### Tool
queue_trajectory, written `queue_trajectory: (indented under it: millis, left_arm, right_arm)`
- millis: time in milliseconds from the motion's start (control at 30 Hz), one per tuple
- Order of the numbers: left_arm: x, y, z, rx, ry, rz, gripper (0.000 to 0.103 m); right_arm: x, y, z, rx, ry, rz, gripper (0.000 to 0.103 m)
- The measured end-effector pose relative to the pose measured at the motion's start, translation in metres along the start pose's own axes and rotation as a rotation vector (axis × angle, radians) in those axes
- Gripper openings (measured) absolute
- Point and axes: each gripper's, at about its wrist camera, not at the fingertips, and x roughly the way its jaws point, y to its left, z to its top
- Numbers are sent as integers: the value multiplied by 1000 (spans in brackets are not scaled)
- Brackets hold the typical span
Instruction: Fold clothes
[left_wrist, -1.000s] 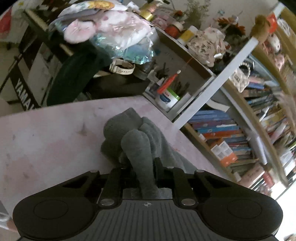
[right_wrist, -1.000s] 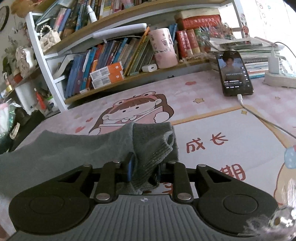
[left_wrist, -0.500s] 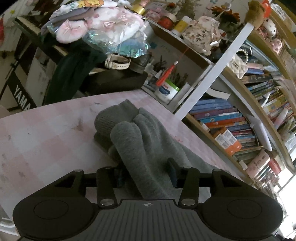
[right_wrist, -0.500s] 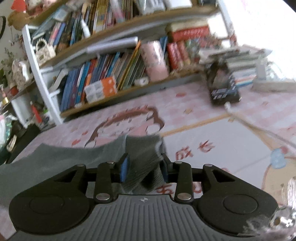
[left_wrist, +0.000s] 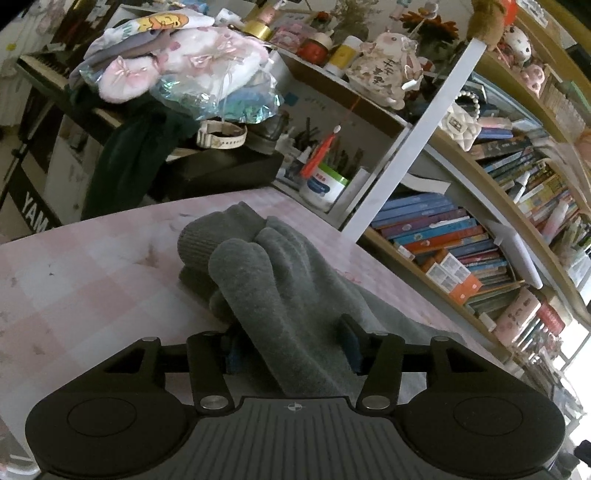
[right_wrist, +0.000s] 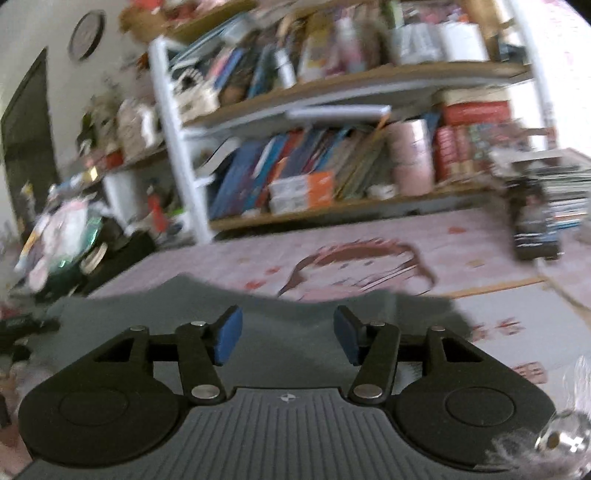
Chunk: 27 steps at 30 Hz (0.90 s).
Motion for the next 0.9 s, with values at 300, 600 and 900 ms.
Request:
queue_trajectory:
  millis: [300,600,900]
  left_arm:
    - [4,-6,3,17,14,2,65]
    - [6,-3,4,4,16,-14,69]
    - [7,-2,5,-7,16,-16,70]
  right_arm:
    - [50,54,-3,-129,85,74,57]
    - [85,104,-10,-253,152,152,63]
    - [112,137,-19,-306,191,208,64]
